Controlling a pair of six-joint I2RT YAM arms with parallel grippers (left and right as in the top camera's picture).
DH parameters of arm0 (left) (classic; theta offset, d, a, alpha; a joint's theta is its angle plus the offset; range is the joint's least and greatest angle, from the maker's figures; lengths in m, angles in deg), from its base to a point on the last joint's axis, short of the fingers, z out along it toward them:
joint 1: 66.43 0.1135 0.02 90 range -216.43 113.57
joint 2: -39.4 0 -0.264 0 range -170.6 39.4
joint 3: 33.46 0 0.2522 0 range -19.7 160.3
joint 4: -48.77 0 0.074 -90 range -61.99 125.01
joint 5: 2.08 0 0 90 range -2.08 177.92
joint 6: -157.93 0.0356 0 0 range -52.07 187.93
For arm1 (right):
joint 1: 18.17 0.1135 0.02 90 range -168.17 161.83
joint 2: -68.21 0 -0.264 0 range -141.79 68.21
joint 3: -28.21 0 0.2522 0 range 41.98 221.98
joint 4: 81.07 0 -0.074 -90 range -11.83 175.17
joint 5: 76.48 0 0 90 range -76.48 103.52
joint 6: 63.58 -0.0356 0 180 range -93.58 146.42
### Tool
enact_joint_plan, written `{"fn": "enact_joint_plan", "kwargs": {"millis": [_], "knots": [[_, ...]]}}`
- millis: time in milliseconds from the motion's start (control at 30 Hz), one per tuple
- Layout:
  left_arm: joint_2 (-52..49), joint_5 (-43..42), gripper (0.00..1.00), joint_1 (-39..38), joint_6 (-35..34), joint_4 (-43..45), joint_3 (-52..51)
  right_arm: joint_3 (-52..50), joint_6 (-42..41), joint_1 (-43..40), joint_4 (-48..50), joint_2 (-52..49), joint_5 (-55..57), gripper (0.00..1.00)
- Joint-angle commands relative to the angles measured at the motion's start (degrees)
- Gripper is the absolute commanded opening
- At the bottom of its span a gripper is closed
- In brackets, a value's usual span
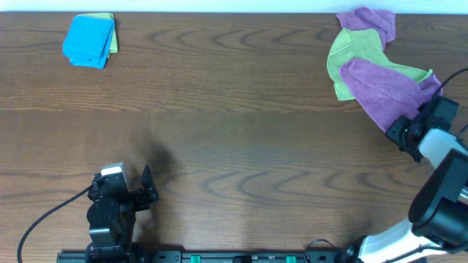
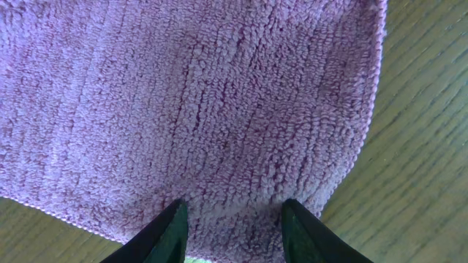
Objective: Fold the cloth
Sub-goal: 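Grasp the purple cloth edge with the right gripper and pull it left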
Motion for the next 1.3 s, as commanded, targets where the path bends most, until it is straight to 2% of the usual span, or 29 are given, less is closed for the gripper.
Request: {"fn": "enact_joint_plan", "kwargs": {"millis": [0,33,200,233,367,567,700,867,1033,1133,1267], "knots": [[0.3,0.0,0.95,-0.1,0.8,0.1,-0.8,0.7,0.2,-0.4,-0.1,-1.7,0.2,0.40],[0.3,0.0,0.95,-0.1,0.8,0.1,-0.8,0.7,0.2,-0.4,-0.1,-1.8,0.2,0.37],[0.3,0.0,0.95,-0.1,0.9,0.1,-0.8,0.7,0.2,-0.4,-0.1,-1.7,-1.5,0.04],[0.3,0.0,0.95,-0.1,0.8,0.1,-0.8,0.7,0.2,-0.4,-0.2,-1.7,-2.9,0.01],[0.3,0.0,0.95,-0.1,0.9,0.1,-0.8,2.1,0.2,-0.3,-3.1,-1.0,-8.3,0.01],[0.3,0.0,0.95,-0.1,0.9,0.1,-0.8,11.4,1.5,1.4,-17.7,3.7,-10.1,0.01],[0.3,0.0,0.95,-0.1,0.8,0.1,-0.8,19.8,5.7,4.1,-26.3,10.7,-10.1,0.01],[0.3,0.0,0.95,-0.1,0.8,0.1,-0.8,28.3,6.4,8.5,-31.6,19.4,-10.2,0.01],[0.3,0.0,0.96,-0.1,0.8,0.1,-0.8,36.3,5.5,19.0,-35.7,25.2,-16.5,0.01],[0.3,0.0,0.96,-0.1,0.9,0.1,-0.8,37.7,4.2,28.5,-35.1,25.7,-21.3,0.01],[0.3,0.0,0.95,-0.1,0.8,0.1,-0.8,37.7,4.0,40.5,-34.6,24.5,-21.2,0.01]]}}
